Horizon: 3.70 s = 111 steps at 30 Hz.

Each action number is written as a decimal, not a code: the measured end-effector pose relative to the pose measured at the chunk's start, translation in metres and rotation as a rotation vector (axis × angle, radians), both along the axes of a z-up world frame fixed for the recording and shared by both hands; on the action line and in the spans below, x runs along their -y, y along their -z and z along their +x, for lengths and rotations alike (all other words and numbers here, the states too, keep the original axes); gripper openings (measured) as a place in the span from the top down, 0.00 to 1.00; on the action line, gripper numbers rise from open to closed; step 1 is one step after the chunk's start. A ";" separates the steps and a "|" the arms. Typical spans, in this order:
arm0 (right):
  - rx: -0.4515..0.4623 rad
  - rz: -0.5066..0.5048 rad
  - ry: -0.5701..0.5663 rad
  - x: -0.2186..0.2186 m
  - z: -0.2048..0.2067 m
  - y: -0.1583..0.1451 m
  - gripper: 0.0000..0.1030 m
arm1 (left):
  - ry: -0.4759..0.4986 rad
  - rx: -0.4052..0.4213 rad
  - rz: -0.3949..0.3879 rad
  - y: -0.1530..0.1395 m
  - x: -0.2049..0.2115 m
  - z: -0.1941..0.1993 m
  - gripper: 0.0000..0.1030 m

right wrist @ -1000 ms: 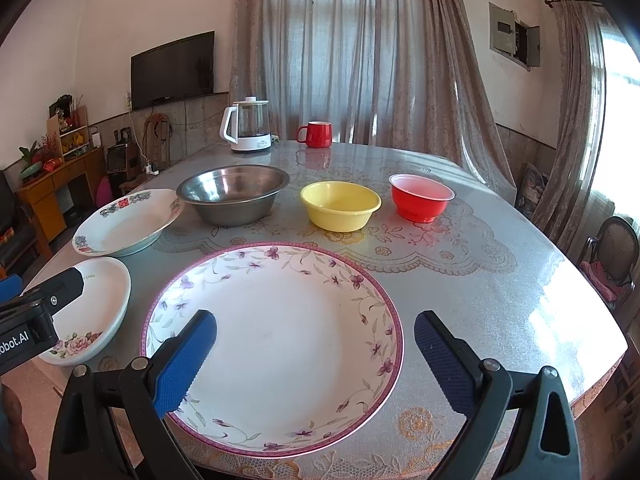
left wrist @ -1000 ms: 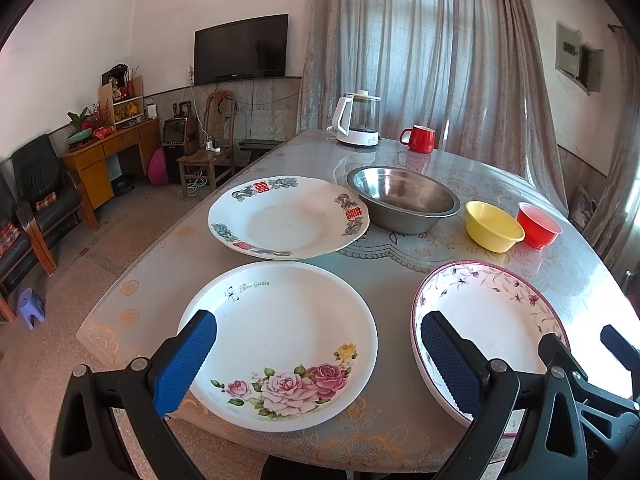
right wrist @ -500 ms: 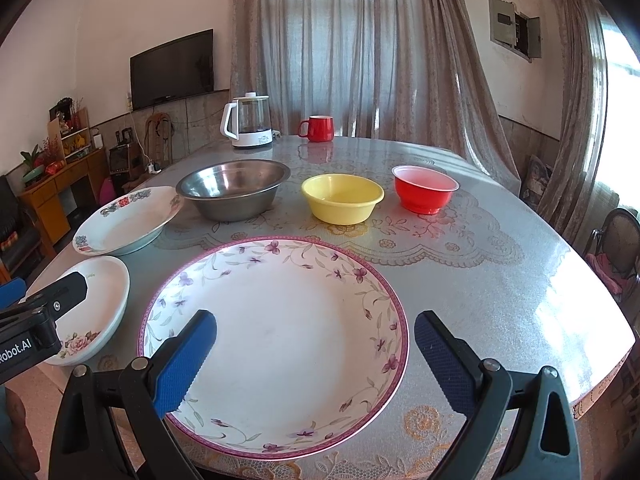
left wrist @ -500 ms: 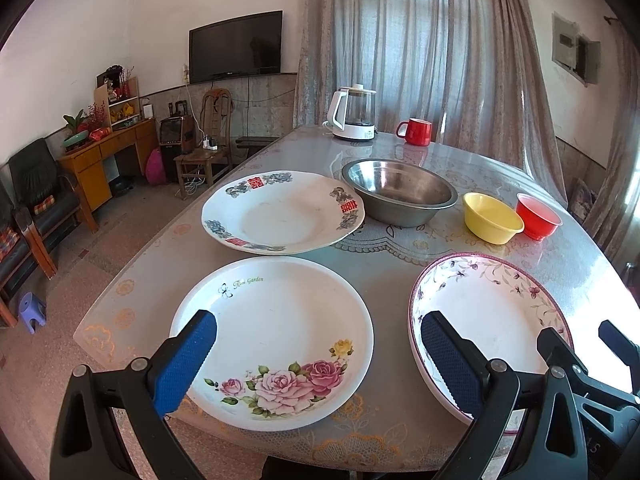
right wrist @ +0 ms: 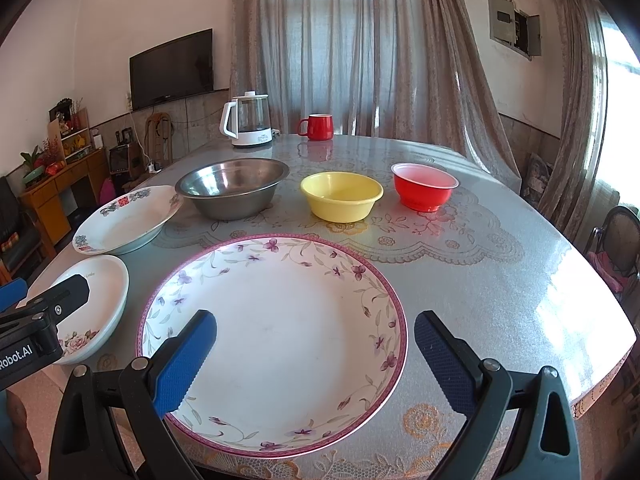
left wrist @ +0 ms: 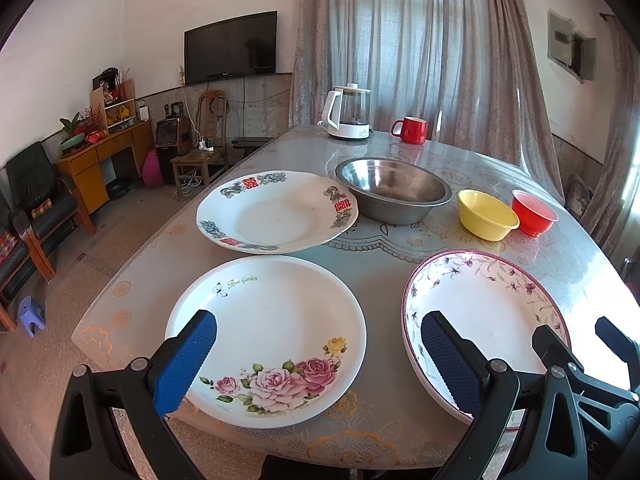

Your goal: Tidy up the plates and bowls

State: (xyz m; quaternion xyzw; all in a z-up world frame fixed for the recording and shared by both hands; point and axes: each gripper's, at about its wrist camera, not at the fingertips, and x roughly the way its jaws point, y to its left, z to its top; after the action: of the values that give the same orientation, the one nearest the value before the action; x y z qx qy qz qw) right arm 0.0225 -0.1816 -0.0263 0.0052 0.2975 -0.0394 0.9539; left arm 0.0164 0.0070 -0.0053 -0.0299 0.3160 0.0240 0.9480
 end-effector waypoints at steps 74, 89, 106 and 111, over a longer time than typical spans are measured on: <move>-0.217 0.314 -0.067 0.101 0.029 0.038 0.71 | 0.504 -0.326 -0.015 0.023 0.057 0.122 0.67; -0.254 0.274 -0.170 0.084 0.029 0.042 0.73 | 0.517 -0.316 0.073 0.036 0.069 0.120 0.78; -0.259 0.249 -0.172 0.076 0.053 0.036 0.75 | 0.389 -0.312 -0.044 0.032 0.051 0.138 0.78; -0.237 0.255 -0.187 0.072 0.065 0.033 0.75 | 0.360 -0.322 -0.062 0.032 0.049 0.152 0.78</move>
State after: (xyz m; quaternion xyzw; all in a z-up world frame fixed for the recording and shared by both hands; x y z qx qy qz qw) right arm 0.0880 -0.2540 -0.0593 0.0939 0.4096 0.0869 0.9033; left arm 0.1680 -0.0419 -0.0368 0.0019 0.4638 -0.1508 0.8730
